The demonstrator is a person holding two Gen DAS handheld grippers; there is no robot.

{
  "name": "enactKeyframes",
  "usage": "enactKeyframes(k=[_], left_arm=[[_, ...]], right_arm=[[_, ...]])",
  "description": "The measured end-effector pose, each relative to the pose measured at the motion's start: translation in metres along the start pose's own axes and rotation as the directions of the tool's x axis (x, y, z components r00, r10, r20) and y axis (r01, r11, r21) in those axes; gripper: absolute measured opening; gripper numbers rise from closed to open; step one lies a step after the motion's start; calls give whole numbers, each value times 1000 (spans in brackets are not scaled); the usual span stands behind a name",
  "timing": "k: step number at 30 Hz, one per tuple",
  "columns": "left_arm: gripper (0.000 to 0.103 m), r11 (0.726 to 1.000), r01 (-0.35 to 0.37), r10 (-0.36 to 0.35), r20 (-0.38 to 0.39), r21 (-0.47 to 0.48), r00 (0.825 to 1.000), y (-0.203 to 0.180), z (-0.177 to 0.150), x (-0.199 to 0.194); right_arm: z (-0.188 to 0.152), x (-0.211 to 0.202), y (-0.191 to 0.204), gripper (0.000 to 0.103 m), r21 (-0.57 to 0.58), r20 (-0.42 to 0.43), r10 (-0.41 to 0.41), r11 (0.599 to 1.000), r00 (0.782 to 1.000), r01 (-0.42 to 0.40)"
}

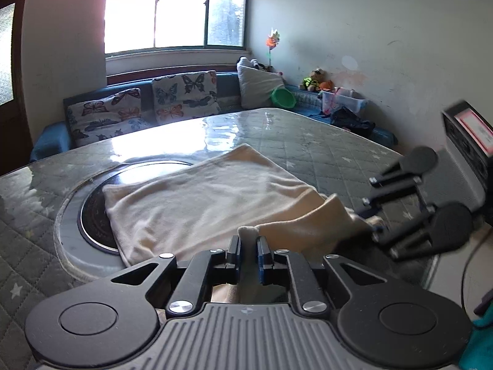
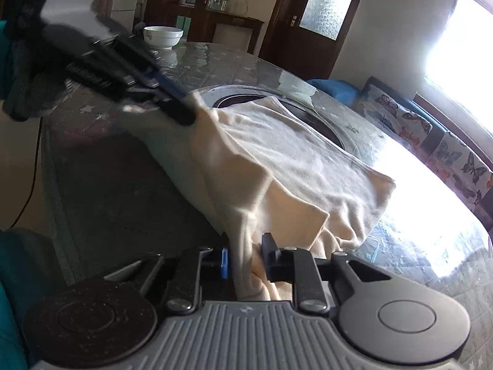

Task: Fold clothes
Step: 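Lift the grasped hem and fold it over the body with the right gripper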

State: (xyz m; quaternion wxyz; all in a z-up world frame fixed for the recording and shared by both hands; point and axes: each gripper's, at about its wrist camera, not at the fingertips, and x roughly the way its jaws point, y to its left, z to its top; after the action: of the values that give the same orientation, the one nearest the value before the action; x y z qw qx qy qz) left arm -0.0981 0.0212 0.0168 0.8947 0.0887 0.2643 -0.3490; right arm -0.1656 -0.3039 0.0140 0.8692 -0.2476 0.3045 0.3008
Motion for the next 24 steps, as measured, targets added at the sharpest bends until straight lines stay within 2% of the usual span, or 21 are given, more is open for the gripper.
enactKeyframes(k=[2, 4, 6, 8, 17, 24], left_arm=[[15, 1000, -5, 5, 0, 9, 1000, -2, -7, -7], [25, 1000, -9, 9, 0, 19, 1000, -4, -14, -15], [38, 999, -20, 20, 3, 27, 1000, -6, -21, -22], [45, 998, -39, 39, 9, 44, 999, -10, -27, -28], [55, 981, -73, 72, 11, 181, 997, -29, -46, -30], [54, 959, -102, 104, 7, 265, 995, -31, -53, -18]], right_arm=[[2, -1, -3, 18, 18, 0, 7, 1000, 1000, -7], [4, -2, -6, 18, 41, 1, 16, 999, 1000, -16], [6, -3, -11, 17, 67, 4, 25, 997, 1000, -25], [8, -4, -15, 16, 92, 5, 33, 995, 999, -33], [24, -3, -29, 16, 159, 11, 41, 986, 999, -42], [31, -2, -32, 16, 162, 12, 32, 986, 999, -34]])
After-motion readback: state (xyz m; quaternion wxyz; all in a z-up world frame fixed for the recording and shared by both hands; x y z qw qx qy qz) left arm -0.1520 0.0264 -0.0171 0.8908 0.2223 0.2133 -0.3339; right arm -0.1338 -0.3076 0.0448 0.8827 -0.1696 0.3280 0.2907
